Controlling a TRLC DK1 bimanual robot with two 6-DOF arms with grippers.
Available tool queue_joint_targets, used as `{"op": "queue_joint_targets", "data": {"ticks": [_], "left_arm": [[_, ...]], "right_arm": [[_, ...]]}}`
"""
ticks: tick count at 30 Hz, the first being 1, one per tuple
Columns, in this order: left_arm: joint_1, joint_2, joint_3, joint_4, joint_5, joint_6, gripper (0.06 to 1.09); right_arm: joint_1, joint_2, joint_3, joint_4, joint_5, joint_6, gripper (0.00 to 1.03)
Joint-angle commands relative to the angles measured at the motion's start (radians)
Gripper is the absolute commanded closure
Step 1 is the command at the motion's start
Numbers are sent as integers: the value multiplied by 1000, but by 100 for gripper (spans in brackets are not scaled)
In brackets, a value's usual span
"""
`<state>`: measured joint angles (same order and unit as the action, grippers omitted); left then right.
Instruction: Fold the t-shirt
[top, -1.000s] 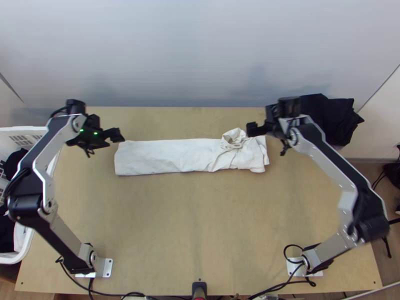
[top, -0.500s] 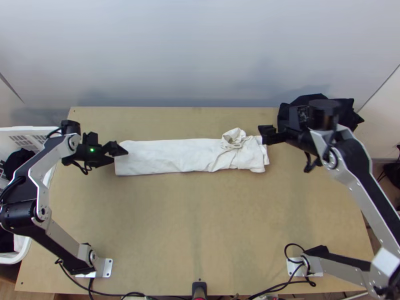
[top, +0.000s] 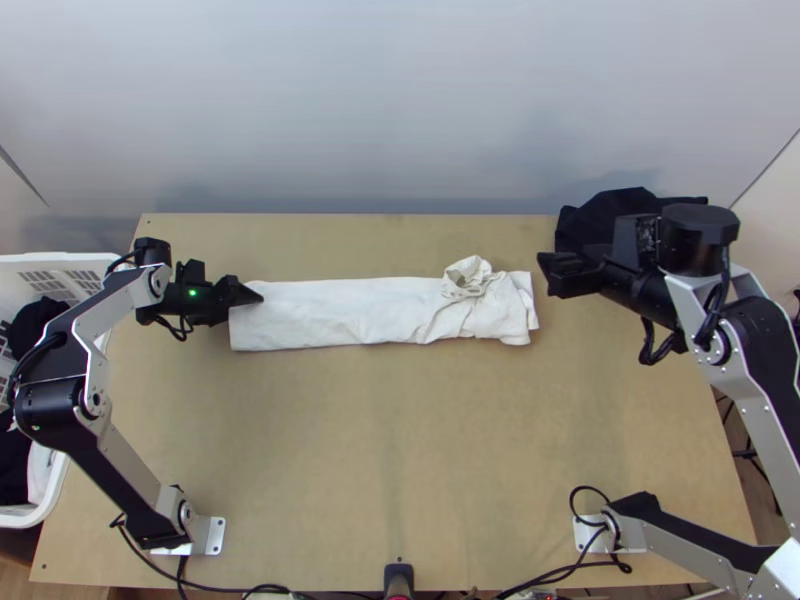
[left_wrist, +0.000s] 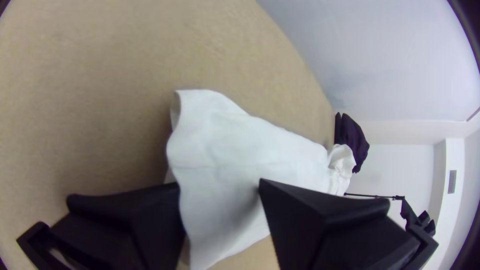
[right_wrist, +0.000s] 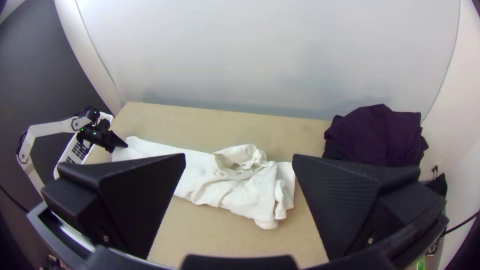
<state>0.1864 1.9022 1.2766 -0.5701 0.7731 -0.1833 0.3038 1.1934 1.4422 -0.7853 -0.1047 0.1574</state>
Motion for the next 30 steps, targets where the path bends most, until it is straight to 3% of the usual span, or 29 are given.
{"op": "queue_joint_targets", "data": {"ticks": [1, 10, 14, 26, 30], "left_arm": [[-38, 15, 12, -28, 64, 38, 102], [-24, -11, -39, -51, 52, 74, 105], [19, -69, -25, -53, -5, 68, 105], [-96, -163, 248, -274, -100, 30, 105], [-189, -173, 316, -338, -176, 28, 105]], "right_arm": [[-25, -32, -19, -9, -4, 16, 4], [-40, -66, -57, -15, -10, 22, 4], [-42, -78, -92, -14, -10, 27, 4], [-38, -141, -244, 0, -13, 70, 4], [-40, -190, -309, 9, -12, 70, 4]]}}
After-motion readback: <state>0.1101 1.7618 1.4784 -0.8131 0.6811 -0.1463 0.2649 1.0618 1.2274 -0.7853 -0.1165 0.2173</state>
